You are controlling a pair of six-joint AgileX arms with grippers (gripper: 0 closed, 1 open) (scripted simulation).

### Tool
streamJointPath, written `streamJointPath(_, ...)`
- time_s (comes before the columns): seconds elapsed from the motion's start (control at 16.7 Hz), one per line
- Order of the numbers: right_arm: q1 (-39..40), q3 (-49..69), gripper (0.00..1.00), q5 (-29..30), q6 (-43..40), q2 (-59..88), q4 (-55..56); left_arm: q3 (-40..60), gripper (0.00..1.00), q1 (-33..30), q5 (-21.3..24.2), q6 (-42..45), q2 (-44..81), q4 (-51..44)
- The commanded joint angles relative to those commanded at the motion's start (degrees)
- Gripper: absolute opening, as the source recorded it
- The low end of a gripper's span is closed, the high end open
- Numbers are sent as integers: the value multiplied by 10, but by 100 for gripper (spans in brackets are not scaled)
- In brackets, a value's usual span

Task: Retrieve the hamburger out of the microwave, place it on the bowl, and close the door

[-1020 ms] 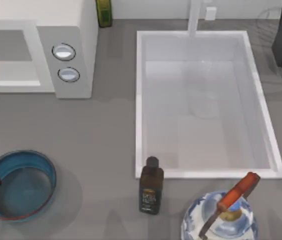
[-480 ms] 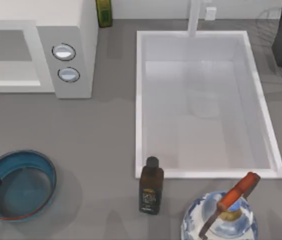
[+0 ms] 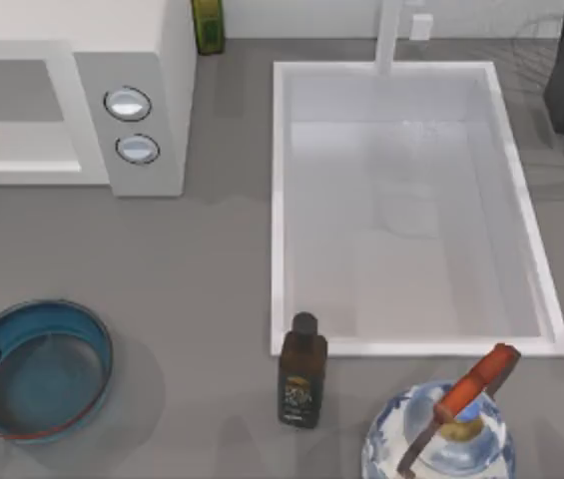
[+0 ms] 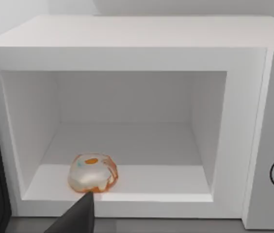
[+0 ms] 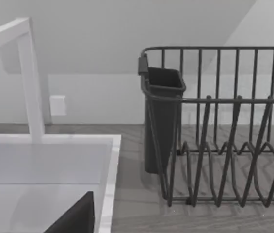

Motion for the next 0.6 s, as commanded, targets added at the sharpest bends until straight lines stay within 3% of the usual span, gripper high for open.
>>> streamJointPath(0.3, 0, 0, 100, 0, 0, 0, 0, 74, 100, 17, 19, 7, 183, 83)
streamJointPath(0.6, 0, 0, 100, 0, 0, 0, 0, 180, 100, 41, 46, 18, 449, 204)
